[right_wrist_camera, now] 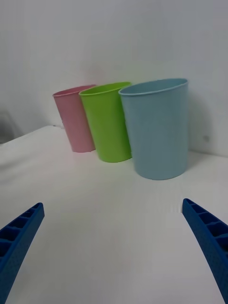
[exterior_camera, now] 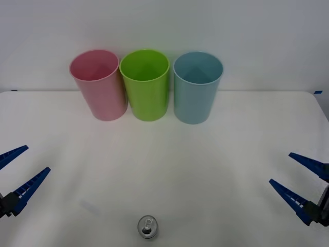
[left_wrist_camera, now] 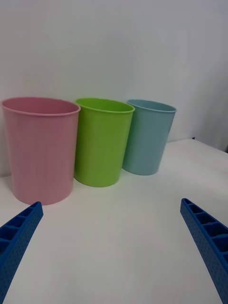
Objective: Grasp the object on the table and drop it into the matching bin: aluminum can to the light blue bin, PET bottle to the pink bin.
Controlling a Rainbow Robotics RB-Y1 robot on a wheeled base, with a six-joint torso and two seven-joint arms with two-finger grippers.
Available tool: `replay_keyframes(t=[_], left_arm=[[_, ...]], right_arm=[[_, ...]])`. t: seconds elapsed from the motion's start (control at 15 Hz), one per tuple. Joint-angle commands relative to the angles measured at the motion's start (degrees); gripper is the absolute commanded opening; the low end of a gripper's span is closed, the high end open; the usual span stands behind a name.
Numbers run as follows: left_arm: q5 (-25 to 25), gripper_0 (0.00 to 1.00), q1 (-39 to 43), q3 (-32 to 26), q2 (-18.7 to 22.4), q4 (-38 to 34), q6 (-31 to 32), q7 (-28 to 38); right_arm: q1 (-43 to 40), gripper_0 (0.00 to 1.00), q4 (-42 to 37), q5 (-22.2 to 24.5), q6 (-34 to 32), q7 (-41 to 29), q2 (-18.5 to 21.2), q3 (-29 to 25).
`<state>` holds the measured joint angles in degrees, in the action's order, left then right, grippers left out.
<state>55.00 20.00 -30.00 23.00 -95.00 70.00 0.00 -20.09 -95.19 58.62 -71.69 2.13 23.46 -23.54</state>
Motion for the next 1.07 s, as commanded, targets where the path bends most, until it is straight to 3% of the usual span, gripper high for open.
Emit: replay_keyframes(t=[0.07,1.07], left_arm=[[0.00,1.00,0.00,0.00,0.00,0.00,0.00,0.00],[0.00,1.00,0.00,0.00,0.00,0.00,0.00,0.00]], right_arm=[[0.05,1.00,0.00,1.85,-0.38,0.95,0.00,3.33],[2.86,1.00,0.00,12.22,0.32,4.91,0.00,20.56]])
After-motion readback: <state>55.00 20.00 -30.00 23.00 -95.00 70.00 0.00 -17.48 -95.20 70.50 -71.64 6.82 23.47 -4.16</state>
